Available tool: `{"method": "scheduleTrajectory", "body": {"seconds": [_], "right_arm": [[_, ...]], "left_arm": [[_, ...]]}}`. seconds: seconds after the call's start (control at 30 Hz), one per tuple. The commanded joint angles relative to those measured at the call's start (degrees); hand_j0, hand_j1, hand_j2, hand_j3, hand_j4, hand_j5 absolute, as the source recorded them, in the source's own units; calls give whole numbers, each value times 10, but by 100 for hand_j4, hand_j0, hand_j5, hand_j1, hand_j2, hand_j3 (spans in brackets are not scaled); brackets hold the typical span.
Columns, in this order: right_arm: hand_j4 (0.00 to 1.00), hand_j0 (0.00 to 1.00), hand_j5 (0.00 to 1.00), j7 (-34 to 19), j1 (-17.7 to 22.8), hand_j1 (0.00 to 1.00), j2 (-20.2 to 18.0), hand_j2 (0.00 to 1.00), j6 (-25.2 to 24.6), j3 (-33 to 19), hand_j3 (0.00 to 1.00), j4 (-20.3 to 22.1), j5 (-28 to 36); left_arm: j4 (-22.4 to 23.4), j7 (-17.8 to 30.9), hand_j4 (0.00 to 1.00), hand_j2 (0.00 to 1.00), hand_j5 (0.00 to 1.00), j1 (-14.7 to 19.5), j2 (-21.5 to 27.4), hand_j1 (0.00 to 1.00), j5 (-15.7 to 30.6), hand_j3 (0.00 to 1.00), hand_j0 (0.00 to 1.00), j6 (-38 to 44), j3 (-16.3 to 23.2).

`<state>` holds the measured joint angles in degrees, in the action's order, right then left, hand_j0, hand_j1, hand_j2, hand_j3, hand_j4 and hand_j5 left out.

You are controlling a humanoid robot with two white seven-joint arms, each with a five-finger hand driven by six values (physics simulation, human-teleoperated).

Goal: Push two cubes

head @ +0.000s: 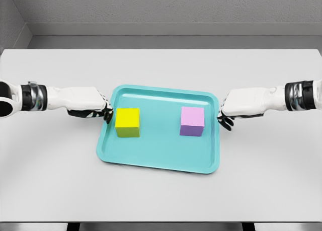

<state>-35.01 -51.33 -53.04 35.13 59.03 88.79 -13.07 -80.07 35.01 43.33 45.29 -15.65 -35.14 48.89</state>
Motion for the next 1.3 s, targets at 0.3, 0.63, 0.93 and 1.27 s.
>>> {"method": "scheduleTrajectory", "body": {"seconds": [0.3, 0.63, 0.93, 1.27], "right_arm": [[27, 27, 27, 0, -3, 27, 47, 27, -1, 12, 27, -77, -23], [27, 27, 27, 0, -8, 27, 65, 27, -1, 32, 27, -78, -39], [27, 27, 27, 0, -15, 27, 79, 27, -1, 44, 27, -83, -40], [27, 27, 27, 0, -20, 27, 102, 27, -1, 45, 27, -81, -44]], "left_arm": [[2, 0, 40, 40, 40, 1, -14, 40, -14, 40, 40, 1, 4], [2, 0, 39, 39, 39, 4, -51, 39, -52, 39, 39, 1, 12], [5, 0, 39, 39, 39, 22, -74, 39, -50, 39, 39, 1, 13], [17, 0, 40, 40, 40, 33, -95, 40, -48, 40, 40, 1, 12]]}}
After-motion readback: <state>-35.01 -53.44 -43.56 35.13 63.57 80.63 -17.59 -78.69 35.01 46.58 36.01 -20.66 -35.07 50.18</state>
